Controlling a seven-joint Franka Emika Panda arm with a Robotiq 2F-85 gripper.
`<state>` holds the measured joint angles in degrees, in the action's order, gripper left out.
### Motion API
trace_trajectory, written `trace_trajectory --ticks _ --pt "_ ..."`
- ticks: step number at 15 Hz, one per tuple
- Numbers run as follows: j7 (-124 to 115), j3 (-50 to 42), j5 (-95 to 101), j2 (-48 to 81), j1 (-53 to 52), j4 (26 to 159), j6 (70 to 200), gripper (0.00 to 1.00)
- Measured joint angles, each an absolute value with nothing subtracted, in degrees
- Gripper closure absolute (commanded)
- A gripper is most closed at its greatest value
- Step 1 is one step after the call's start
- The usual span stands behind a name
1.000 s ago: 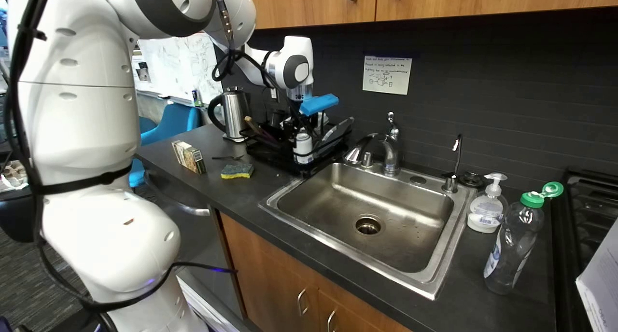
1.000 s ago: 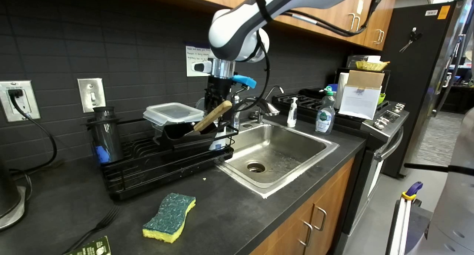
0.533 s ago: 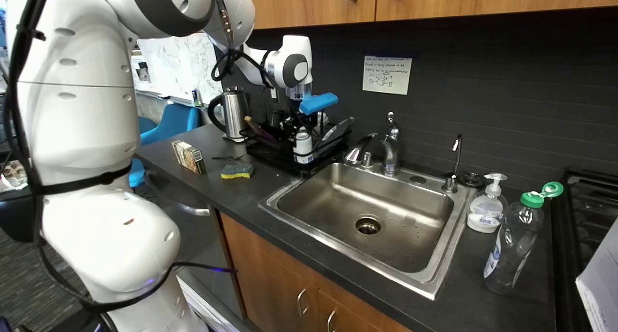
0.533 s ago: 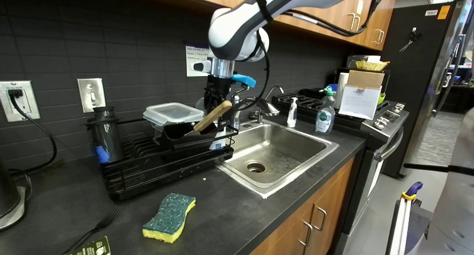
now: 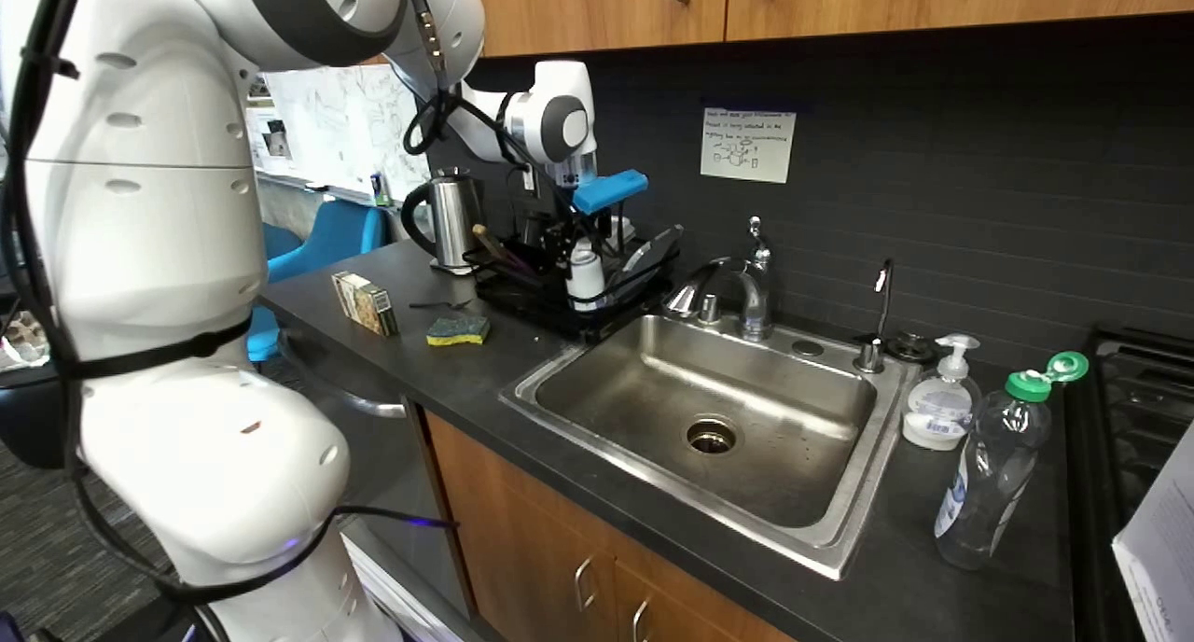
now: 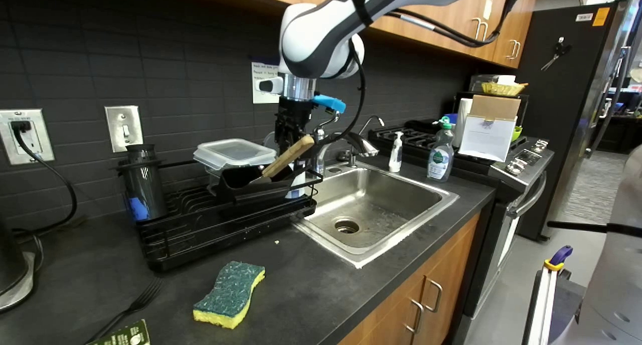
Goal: Move the white mug to the left side of the dishrack.
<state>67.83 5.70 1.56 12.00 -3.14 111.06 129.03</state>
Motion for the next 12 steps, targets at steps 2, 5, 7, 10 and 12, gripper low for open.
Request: trace_trajectory --ticks 2,5,7,10,12 --pt "67.16 5.73 2.09 11.57 -3.28 111.08 129.03 0.47" --pt "66.78 5.74 2.37 10.94 -3.44 111.09 129.03 0.47" --pt "66.74 5.74 2.40 10.61 -3.50 111.09 129.03 0.47" --pt "66.52 5.74 2.75 10.18 -3.66 111.10 129.03 0.47" --pt "66.22 5.74 3.12 10.02 -3.79 111.12 129.03 0.47"
